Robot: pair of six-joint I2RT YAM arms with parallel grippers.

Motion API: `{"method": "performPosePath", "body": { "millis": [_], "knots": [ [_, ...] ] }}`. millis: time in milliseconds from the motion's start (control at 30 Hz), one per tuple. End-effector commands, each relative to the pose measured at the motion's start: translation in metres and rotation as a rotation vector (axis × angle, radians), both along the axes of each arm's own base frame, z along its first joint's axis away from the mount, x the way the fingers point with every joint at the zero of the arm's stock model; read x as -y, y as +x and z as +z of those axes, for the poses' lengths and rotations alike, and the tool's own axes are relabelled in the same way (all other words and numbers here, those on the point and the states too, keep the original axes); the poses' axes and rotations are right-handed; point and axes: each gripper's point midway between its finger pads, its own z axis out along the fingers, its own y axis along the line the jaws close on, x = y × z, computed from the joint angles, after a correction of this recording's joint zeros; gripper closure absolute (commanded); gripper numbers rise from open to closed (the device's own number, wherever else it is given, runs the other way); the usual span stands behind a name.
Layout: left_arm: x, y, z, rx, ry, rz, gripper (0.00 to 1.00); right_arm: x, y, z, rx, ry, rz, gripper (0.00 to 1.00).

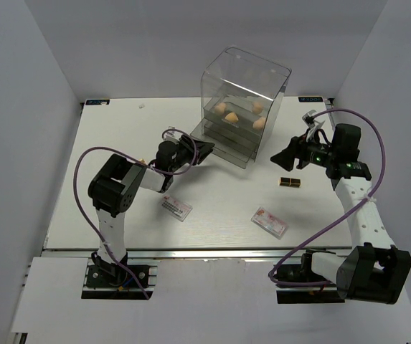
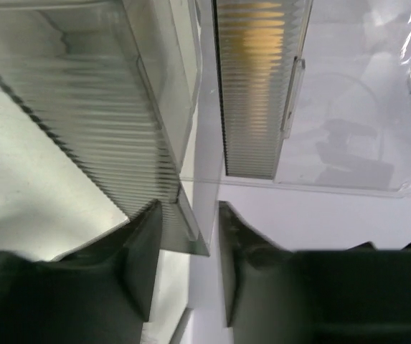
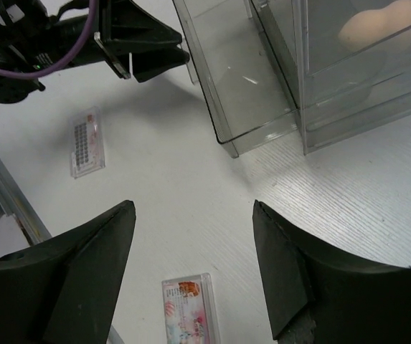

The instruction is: Organize the makeup

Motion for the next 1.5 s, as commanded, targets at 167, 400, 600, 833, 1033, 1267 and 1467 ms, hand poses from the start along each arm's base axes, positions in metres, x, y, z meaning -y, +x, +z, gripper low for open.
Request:
{"method": "performPosePath", "body": {
  "millis": [167, 400, 600, 833, 1033, 1267, 1467],
  "knots": [
    [0.0, -0.008, 0.032, 0.061, 0.046, -0.034, 0.39, 0.016, -0.003, -0.027, 0.033, -0.193, 0.055, 0.14],
    [-0.018, -0.037, 0.028, 0.042, 0.207, -0.057, 0.26, 0.046, -0.002, -0.062, 0.063, -0.477, 0.146, 0.11],
    [-0.052, -0.066, 0.031, 0.046, 0.375, -0.042, 0.19, 0.07, 0.006, -0.085, 0.112, -0.682, 0.241, 0.13],
    [-0.123, -0.088, 0.037, 0.076, 0.81, 0.041, 0.02, 0.083, 0.007, -0.124, -0.035, -0.795, 0.438, 0.17],
    [-0.168, -0.107, 0.056, 0.063, 0.957, 0.165, 0.02, 0.096, 0.015, -0.167, -0.071, -0.906, 0.48, 0.17],
    [-0.182, -0.124, 0.052, 0.037, 0.948, 0.208, 0.02, 0.099, 0.029, -0.193, -0.115, -0.925, 0.481, 0.15],
    [-0.189, -0.13, 0.05, 0.019, 0.955, 0.223, 0.02, 0.101, 0.029, -0.212, -0.139, -0.944, 0.492, 0.22]
  ]
}}
